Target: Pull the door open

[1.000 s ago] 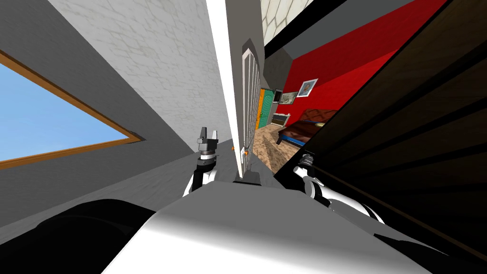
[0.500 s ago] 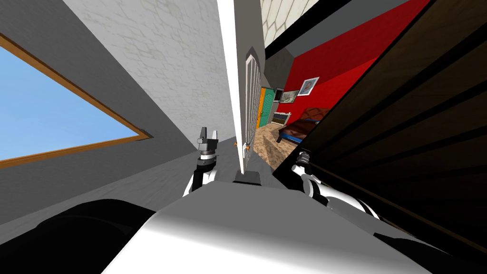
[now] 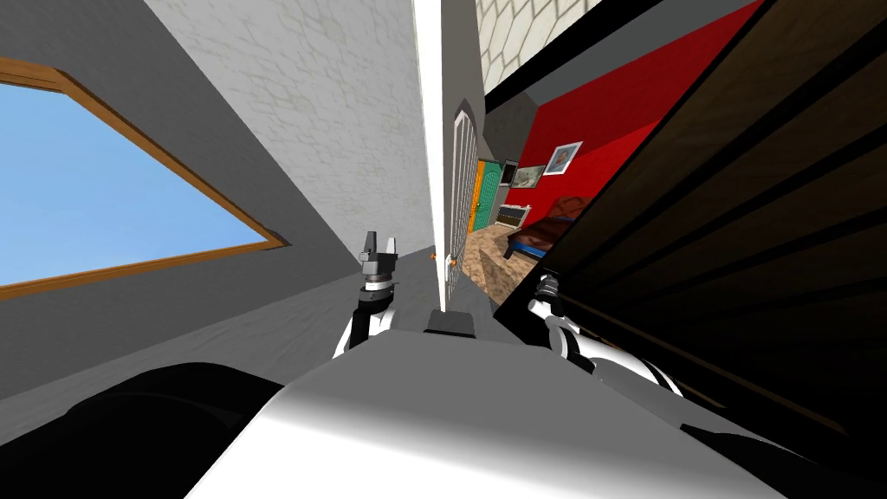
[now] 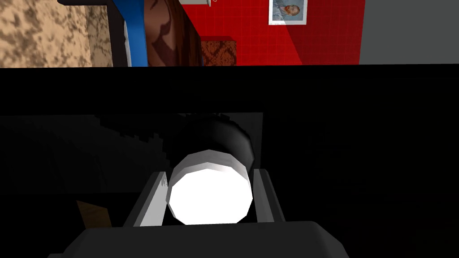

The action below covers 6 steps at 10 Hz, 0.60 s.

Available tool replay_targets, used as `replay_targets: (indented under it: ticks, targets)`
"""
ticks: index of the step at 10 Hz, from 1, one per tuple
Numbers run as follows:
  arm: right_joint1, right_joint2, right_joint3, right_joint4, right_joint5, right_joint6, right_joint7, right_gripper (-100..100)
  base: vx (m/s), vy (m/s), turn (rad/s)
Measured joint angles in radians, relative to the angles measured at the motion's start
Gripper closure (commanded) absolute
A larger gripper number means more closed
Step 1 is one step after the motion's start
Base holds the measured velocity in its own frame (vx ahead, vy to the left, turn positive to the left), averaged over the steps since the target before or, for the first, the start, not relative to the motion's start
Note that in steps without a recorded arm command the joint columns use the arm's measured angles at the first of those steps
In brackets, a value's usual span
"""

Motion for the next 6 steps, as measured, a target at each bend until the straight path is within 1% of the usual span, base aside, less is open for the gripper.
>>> replay_targets:
  ticks: [1, 2, 3, 4, 5, 6]
  targets:
    - [-0.009, 0.001, 0.014, 0.004, 0.007, -0.002, -0.007, 100, -0.258, -0.013, 0.069]
    - [-0.029, -0.003, 0.032, 0.038, 0.017, -0.019, -0.022, 100, -0.162, 0.01, 0.047]
    - [0.01, 0.023, 0.027, -0.043, 0.014, 0.016, -0.011, 100, -0.171, 0.022, 0.022]
    - [-0.008, 0.018, 0.045, -0.014, 0.023, 0.014, -0.02, 100, -0.242, -0.009, 0.049]
    - [-0.016, 0.019, 0.061, -0.005, 0.031, 0.002, -0.034, 100, -0.183, -0.014, 0.041]
    - [-0.007, 0.03, 0.064, -0.032, 0.033, 0.013, -0.033, 100, -0.204, 0.001, 0.042]
